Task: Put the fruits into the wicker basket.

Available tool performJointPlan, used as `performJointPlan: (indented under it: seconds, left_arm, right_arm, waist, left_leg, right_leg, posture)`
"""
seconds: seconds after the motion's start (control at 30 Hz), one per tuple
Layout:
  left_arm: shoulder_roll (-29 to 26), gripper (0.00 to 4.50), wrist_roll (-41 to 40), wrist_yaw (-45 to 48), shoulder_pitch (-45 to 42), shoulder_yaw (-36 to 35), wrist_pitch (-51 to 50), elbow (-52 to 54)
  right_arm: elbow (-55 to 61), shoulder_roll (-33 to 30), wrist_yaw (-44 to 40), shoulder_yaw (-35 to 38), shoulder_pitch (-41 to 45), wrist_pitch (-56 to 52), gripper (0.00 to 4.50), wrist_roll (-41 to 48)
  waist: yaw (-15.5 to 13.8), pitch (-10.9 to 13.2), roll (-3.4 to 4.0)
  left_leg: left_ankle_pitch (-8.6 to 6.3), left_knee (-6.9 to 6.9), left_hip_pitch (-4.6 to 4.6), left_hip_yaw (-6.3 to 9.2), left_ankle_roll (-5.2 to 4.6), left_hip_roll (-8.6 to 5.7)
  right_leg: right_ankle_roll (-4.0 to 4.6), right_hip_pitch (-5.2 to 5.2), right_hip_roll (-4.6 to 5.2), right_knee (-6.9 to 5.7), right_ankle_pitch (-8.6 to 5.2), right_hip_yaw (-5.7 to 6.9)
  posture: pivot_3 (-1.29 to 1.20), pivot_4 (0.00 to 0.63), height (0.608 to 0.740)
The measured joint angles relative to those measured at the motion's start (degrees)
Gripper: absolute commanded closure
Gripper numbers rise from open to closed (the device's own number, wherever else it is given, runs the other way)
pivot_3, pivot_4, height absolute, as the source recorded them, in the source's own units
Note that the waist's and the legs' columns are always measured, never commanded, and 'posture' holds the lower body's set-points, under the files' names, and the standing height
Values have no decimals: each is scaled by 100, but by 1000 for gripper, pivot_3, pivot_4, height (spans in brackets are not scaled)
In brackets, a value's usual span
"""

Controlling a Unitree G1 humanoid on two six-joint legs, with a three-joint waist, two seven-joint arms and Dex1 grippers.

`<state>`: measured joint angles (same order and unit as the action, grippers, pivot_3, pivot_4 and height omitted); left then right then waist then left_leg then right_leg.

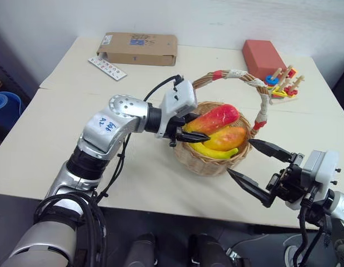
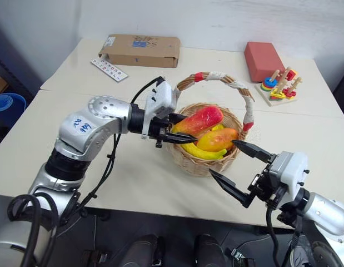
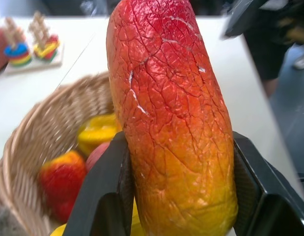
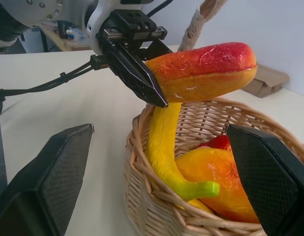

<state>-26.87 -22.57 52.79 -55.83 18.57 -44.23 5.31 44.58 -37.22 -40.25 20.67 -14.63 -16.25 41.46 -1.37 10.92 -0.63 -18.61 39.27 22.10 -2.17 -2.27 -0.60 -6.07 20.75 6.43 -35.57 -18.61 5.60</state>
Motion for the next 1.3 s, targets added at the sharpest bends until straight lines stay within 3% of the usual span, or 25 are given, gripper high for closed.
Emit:
performJointPlan:
  seconds: [0.1, 0.33, 0.47, 0.6, 0.83, 0.93, 1.03, 1.3]
  left_arm:
    - [52, 273, -51, 64, 5, -76, 36, 15]
    - [-832, 273, -151, 1067, 398, -828, 1097, -113]
    - [-1364, 126, -848, 1975, 1201, -1550, 1313, 50]
    - [-2030, 126, -1088, 2196, 2037, -2461, 1425, -22]
    - [-2119, 126, -1214, 2071, 3353, -3218, 1709, 7]
    - [-2108, 0, -1372, 1950, 3399, -3236, 1598, 341]
    - [-2092, 0, -1421, 1801, 3390, -3257, 1588, 435]
    - [-1916, 0, -1540, 1474, 3425, -3250, 1540, 760]
  right_arm:
    - [2, 71, 16, 18, -90, 45, 0, -41]
    - [-584, 92, -257, 667, -257, 386, 0, -124]
    - [-1287, -105, -610, 1063, -152, 499, 0, -114]
    - [-2495, -490, -1005, 1101, 745, 514, 0, -150]
    - [-4433, -533, -1790, 22, 2964, 452, 0, -373]
    - [-5264, -534, -2279, -457, 3886, 422, 623, -533]
    - [-5531, -532, -2600, -725, 4412, 317, 1663, -606]
    - [-5413, -492, -2753, -767, 4259, 163, 4275, -632]
  waist:
    - [-12, 1, 1]
    - [5, 2, 14]
    - [16, 11, 27]
    - [66, 21, 44]
    - [139, 33, 60]
    - [125, 36, 66]
    - [141, 38, 70]
    - [121, 38, 70]
  left_leg:
    - [0, 0, 1, 2, 0, 0]
    - [3, -7, -10, -2, 5, 0]
    - [3, -7, -9, -3, 5, 1]
    - [6, -9, -26, -5, 1, 1]
    - [5, -13, -23, -2, 0, 1]
    - [6, -12, -14, 4, -1, 0]
    - [4, -14, -10, 6, 2, 1]
    - [4, -13, 2, 9, 1, -3]
  right_leg:
    - [0, -1, 2, 4, 0, 1]
    - [1, -7, 0, 6, -1, 1]
    - [2, -6, 1, 6, -1, -3]
    - [2, -17, 6, 5, -1, -6]
    - [2, -14, 12, 4, -1, -4]
    - [3, -8, 17, 3, -1, 1]
    - [5, -3, 15, 3, -2, 9]
    - [4, 2, 16, 1, -2, 19]
  posture:
    - [0, 150, 740]
    - [0, 150, 740]
    - [0, 150, 740]
    - [0, 150, 740]
    - [0, 150, 740]
    - [0, 150, 740]
    - [0, 150, 740]
    - [0, 150, 740]
